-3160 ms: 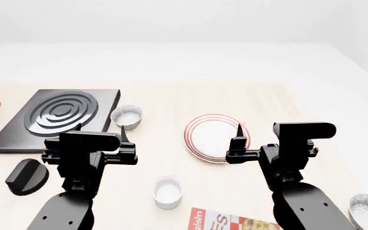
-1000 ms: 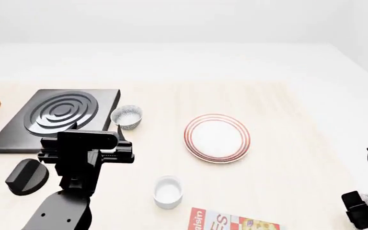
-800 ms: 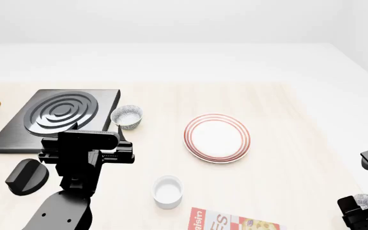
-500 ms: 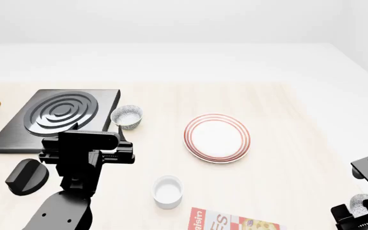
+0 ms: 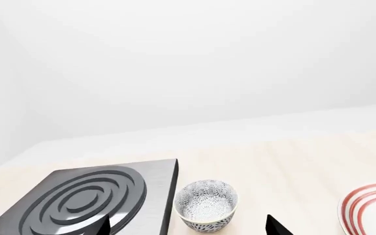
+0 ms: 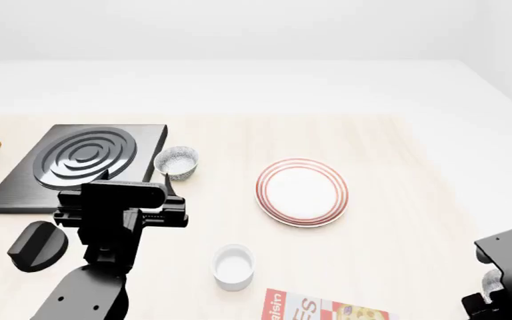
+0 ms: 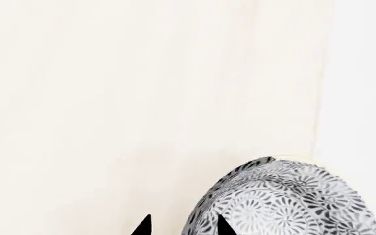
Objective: Pick the akita bowl next to the cookies box and place it on the plate.
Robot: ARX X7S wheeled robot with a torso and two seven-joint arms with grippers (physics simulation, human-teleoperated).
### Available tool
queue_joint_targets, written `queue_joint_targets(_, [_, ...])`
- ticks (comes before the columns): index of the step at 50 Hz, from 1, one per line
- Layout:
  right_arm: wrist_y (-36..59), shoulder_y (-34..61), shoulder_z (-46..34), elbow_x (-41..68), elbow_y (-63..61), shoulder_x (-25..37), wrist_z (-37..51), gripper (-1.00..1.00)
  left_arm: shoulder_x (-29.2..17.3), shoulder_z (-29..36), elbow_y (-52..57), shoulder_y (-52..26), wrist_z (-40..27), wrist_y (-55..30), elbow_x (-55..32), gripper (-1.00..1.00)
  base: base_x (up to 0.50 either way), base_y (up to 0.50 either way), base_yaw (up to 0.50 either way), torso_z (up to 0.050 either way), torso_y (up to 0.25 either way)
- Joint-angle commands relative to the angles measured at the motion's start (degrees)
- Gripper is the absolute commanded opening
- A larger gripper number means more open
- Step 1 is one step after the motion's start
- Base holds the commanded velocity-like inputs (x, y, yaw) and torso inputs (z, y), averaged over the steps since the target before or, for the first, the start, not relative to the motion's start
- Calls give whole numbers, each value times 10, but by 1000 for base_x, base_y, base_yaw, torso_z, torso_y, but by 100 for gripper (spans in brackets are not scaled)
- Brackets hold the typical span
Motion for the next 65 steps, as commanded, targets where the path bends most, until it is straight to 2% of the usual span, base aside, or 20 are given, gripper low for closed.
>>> queue_joint_targets(1, [-50, -7, 1, -33, 3, -11, 24, -100, -1, 1, 0, -2, -2, 0, -2, 100, 0, 0, 0, 0, 0])
queue_joint_targets(8, [-84, -10, 13, -45, -12, -10, 42, -100, -1, 5, -1, 4, -4, 6, -2, 100, 0, 0, 0, 0, 0])
queue_joint_targets(12, [-84, 13, 47, -37, -27, -9, 79, -100, -5, 1, 11, 6, -7, -2, -4, 100, 0, 0, 0, 0, 0])
queue_joint_targets(15, [-78, 56, 58, -51, -43, -15, 102, -100, -4, 3, 9, 6, -7, 1, -4, 100, 0, 0, 0, 0, 0])
queue_joint_targets(21, [-45, 177, 18, -95, -59, -47, 77, -100, -2, 5, 2, 6, -6, 6, -6, 100, 0, 0, 0, 0, 0])
queue_joint_targets(24, [-25, 263, -17, -127, -45, -82, 53, -100, -4, 3, 10, 5, -7, -1, -9, 100, 0, 0, 0, 0, 0])
queue_joint_targets(25, [-25, 264, -18, -128, -44, -82, 52, -100, -4, 3, 11, 5, -7, -1, -9, 100, 0, 0, 0, 0, 0])
queue_joint_targets(30, [-32, 345, -70, -162, -32, -129, 8, -100, -5, 2, 7, 6, -8, 4, -10, 100, 0, 0, 0, 0, 0])
queue_joint_targets(35, [-89, 442, -155, -231, 108, -258, -50, -100, -4, 1, 9, 8, -7, 5, -14, 100, 0, 0, 0, 0, 0])
queue_joint_targets(39, [-152, 474, -184, -249, 203, -330, -98, -100, -4, 1, 1, 6, -7, 10, -14, 100, 0, 0, 0, 0, 0])
queue_joint_targets(40, [-179, 486, -190, -258, 249, -368, -105, -100, -4, 2, 1, 4, -7, 9, -14, 100, 0, 0, 0, 0, 0])
queue_joint_targets(50, [-318, 504, -250, -313, 476, -546, -141, -100, -2, 2, -2, 0, -6, 10, -21, 100, 0, 0, 0, 0, 0])
queue_joint_targets(53, [-381, 504, -260, -319, 598, -611, -137, -100, -2, 3, 1, -2, -5, 9, -23, 100, 0, 0, 0, 0, 0])
queue_joint_targets(58, [-388, 500, -404, -169, 599, -611, -74, -100, -3, 3, -4, -1, -5, 13, -24, 100, 0, 0, 0, 0, 0])
queue_joint_targets(61, [-383, 499, -474, -114, 596, -611, -34, -100, -5, 2, 1, -1, -6, 8, -27, 100, 0, 0, 0, 0, 0])
queue_joint_targets(65, [-383, 485, -512, -80, 595, -611, -1, -100, -7, 3, 7, -4, -7, 0, -28, 100, 0, 0, 0, 0, 0])
